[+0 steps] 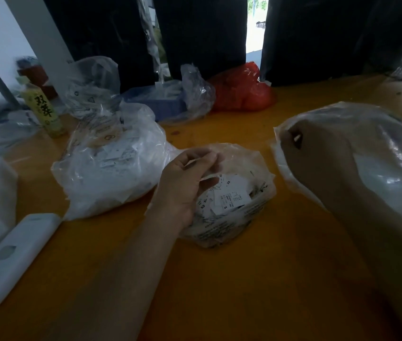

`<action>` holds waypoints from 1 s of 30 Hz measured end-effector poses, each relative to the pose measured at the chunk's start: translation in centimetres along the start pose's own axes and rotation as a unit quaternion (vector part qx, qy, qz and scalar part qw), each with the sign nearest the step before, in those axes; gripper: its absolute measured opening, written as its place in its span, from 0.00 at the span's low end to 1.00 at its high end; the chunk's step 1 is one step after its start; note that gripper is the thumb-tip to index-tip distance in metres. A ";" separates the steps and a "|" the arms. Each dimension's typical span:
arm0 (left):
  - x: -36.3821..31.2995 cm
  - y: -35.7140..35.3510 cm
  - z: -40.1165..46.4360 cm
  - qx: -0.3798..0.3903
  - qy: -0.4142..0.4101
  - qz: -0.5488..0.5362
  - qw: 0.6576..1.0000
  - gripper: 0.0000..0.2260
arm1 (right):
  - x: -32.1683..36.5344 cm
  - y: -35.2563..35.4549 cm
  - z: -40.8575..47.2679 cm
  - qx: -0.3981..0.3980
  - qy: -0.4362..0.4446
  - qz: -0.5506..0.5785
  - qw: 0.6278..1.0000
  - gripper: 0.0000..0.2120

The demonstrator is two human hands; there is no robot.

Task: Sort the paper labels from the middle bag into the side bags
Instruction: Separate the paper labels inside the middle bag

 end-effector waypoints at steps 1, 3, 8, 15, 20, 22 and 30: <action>0.0 -0.1 0.1 0.005 0.000 -0.002 1.000 0.03 | 0.9 -0.3 -0.4 0.007 0.010 0.057 0.998 0.15; 0.0 -0.4 0.1 0.015 -0.001 -0.002 1.000 0.03 | 2.9 -1.8 -1.3 0.059 0.028 0.155 0.986 0.16; 0.0 -0.9 -0.1 0.038 0.011 0.002 0.999 0.06 | 5.7 -5.9 -3.6 0.212 0.042 0.271 0.938 0.16; 0.1 -0.8 0.1 0.050 0.012 0.014 0.999 0.06 | 4.3 -5.9 -3.3 0.184 -0.030 0.433 0.882 0.06; -0.3 -0.7 -0.1 0.054 -0.003 0.094 0.994 0.06 | 4.0 -5.9 -2.9 0.164 0.011 0.316 0.934 0.04; -0.7 -0.1 0.0 0.032 -0.024 0.124 0.991 0.05 | 4.0 -6.1 -2.9 0.169 0.031 0.273 0.947 0.06; -0.5 0.5 0.2 0.009 -0.010 -0.009 1.000 0.07 | 3.5 -10.1 -4.0 0.303 0.148 0.005 0.941 0.17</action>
Point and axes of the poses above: each hand's wrist, its own z-axis towards the middle knuckle, its own y-axis out of the back of the hand, x = y × z, the point moved 9 cm from there along z, towards the middle knuckle, and after that the axes turned 1 degree about x, right-handed, at the moved point
